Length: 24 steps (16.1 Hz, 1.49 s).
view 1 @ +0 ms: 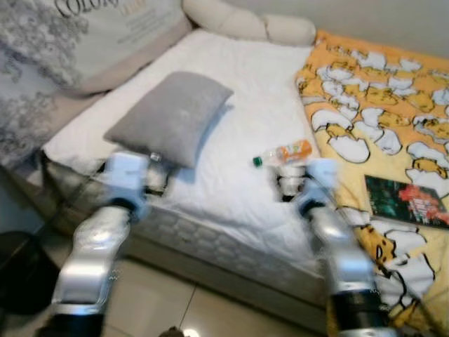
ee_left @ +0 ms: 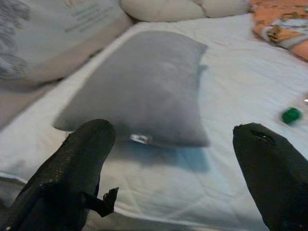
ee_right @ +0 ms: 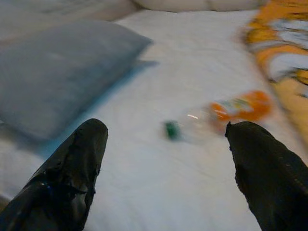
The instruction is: Clean up the room
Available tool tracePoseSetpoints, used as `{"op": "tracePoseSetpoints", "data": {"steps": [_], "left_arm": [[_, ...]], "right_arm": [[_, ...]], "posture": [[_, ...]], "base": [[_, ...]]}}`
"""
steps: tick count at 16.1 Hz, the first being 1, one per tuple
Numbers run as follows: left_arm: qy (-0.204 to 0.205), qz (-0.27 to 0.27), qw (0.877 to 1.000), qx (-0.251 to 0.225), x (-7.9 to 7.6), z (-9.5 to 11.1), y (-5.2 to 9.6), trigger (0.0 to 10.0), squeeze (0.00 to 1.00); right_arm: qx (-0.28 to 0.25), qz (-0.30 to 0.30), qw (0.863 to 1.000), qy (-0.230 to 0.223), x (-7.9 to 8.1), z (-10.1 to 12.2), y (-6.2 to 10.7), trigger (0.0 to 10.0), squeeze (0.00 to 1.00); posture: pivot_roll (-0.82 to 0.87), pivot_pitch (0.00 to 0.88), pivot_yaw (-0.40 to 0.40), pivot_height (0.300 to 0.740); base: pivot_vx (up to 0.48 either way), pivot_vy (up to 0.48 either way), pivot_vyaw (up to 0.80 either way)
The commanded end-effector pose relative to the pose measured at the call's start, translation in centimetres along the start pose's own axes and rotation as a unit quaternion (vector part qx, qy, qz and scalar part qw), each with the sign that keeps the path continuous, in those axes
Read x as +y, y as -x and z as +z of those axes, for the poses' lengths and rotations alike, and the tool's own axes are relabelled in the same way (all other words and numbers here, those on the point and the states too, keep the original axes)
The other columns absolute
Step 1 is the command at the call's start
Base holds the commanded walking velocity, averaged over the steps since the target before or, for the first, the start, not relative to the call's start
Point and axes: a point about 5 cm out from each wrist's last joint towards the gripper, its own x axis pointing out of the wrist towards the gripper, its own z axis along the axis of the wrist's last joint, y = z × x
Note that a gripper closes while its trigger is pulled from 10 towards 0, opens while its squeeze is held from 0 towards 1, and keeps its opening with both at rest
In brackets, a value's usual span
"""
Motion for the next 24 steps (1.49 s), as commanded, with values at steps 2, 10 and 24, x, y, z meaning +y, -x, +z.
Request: {"op": "tracePoseSetpoints", "data": {"steps": [2,10,24], "left_arm": [[0.000,-0.019,1.000,-0.005,-1.0,0.3,-0.2,10.0,0.00],[-0.001,-0.023,1.000,-0.002,-1.0,0.3,-0.1,10.0,0.00],[-0.005,-0.042,0.999,-0.004,-0.9,0.5,0.6,10.0,0.00]], "right_arm": [[-0.011,-0.025,1.000,0.005,-1.6,0.5,0.2,10.0,0.00],[-0.006,-0.029,1.000,-0.002,-1.6,0.5,0.2,10.0,0.00],[-0.006,0.044,0.999,0.030,-1.0,1.2,-0.4,10.0,0.00]], "posture": [[0.02,0.000,-0.011,0.740],[0.02,0.000,-0.014,0.740],[0.04,0.000,-0.019,0.740]], "base": [[0.390,0.000,0.00],[0.391,0.000,-0.39],[0.328,0.000,0.17]]}}
